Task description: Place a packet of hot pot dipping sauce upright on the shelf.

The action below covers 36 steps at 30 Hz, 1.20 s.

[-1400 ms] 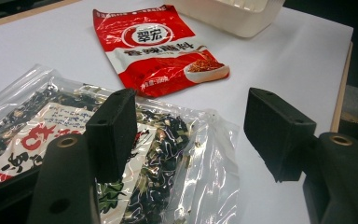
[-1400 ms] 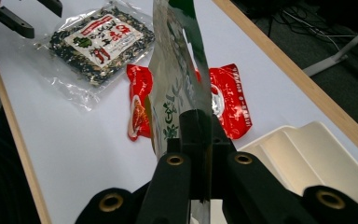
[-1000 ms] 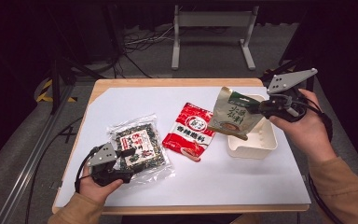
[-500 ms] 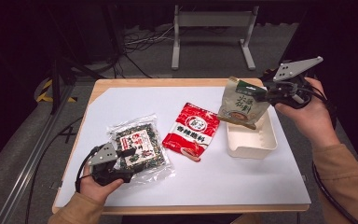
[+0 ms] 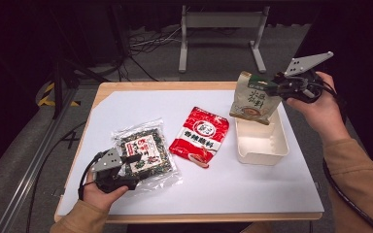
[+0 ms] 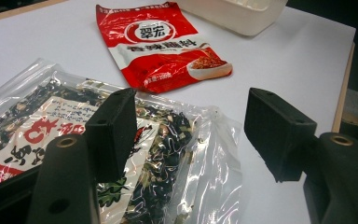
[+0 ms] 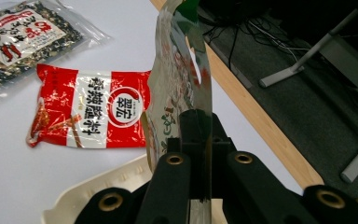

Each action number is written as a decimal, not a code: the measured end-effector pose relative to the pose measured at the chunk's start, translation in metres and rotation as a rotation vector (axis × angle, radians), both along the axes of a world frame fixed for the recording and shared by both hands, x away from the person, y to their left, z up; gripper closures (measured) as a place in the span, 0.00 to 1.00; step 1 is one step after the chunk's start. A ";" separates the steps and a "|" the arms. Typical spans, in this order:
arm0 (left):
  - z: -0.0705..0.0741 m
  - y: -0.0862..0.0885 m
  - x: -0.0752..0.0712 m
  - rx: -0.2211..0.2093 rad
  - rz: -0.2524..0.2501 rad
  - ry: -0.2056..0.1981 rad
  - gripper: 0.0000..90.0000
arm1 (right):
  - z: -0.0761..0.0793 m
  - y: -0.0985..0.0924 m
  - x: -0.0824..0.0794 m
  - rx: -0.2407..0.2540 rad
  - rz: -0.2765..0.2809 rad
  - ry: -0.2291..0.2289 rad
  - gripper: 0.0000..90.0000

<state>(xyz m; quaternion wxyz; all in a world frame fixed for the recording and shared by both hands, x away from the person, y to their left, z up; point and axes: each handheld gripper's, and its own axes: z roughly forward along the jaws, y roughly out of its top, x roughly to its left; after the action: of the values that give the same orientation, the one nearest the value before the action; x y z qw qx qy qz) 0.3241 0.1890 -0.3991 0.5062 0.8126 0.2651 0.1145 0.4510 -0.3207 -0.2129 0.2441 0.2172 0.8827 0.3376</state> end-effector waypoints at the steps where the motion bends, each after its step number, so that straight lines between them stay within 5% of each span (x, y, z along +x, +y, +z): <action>1: 0.000 0.000 0.000 -0.001 0.000 0.003 0.39 | 0.000 -0.001 0.003 -0.005 0.002 -0.004 0.99; 24: -0.001 0.004 -0.003 -0.004 0.015 0.005 0.39 | -0.002 -0.023 0.045 -0.073 0.054 -0.066 0.99; 36: -0.003 0.011 -0.010 -0.001 0.043 0.008 0.39 | -0.012 -0.027 0.066 -0.087 0.075 -0.060 0.99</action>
<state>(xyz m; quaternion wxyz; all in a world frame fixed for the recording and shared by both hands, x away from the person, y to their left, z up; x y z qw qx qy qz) 0.3138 0.2000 -0.4016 0.5032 0.8068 0.2845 0.1220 0.5167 -0.3476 -0.2250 0.2666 0.1631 0.8964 0.3143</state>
